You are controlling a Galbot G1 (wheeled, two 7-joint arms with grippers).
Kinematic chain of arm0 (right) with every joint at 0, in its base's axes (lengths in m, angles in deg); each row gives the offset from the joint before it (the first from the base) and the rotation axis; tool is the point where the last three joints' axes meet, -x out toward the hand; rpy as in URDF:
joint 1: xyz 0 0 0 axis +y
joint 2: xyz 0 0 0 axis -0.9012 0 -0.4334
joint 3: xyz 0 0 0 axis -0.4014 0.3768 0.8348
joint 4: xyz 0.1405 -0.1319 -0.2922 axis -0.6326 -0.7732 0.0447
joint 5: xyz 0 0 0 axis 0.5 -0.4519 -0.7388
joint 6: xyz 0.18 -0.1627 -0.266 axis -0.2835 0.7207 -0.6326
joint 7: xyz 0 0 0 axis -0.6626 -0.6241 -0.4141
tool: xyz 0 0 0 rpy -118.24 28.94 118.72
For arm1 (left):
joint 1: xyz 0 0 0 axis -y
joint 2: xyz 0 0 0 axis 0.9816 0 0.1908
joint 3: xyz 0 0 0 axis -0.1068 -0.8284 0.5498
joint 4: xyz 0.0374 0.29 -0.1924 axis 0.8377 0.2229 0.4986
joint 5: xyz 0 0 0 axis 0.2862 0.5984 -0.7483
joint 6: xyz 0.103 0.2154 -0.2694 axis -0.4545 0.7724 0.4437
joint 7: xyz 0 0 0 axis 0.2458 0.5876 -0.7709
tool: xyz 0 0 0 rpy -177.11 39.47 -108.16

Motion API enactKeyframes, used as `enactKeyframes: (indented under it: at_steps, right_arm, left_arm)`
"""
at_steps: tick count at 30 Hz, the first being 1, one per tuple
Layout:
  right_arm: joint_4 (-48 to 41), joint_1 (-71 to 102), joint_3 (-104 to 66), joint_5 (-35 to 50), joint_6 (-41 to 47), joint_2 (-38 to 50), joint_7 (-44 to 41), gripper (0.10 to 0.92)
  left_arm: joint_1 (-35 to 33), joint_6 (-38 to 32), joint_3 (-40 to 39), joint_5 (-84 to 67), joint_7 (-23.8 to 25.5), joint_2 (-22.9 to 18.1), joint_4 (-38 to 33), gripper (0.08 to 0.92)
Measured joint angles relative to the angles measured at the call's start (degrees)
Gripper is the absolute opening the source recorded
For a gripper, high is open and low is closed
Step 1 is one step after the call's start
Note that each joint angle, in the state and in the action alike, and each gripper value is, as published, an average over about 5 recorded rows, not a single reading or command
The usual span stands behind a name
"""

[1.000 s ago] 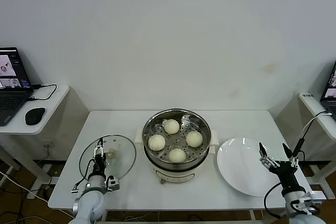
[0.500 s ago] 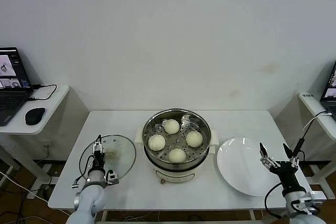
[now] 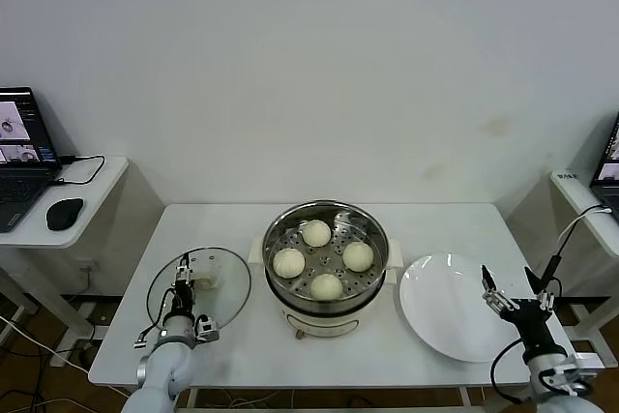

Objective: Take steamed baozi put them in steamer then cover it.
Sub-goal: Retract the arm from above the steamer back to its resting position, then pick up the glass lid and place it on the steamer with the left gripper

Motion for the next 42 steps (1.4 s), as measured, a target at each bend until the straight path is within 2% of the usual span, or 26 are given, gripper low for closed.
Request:
enactKeyframes:
  at_steps: [16,27,42]
  right_arm:
    - [0.56,1.3,-1.2,0.07,0.14,1.0,-0.41,0.823]
    - [1.15,1.71,-1.14,0.17,0.16,1.56,-0.8,0.823]
    - [2.98,1.3,0.19,1.02,1.1,0.76,-0.34,0.823]
  left_arm:
    - [-0.66,-1.25,0.19,-1.78,-0.72,1.19,0.43,0.154]
    - [-3.4,-0.23,1.56,-1.06,0.84,1.52,-4.78,0.137]
    - [-13.06,4.72,5.04,2.98,6.45,-1.07,-26.65,0.137]
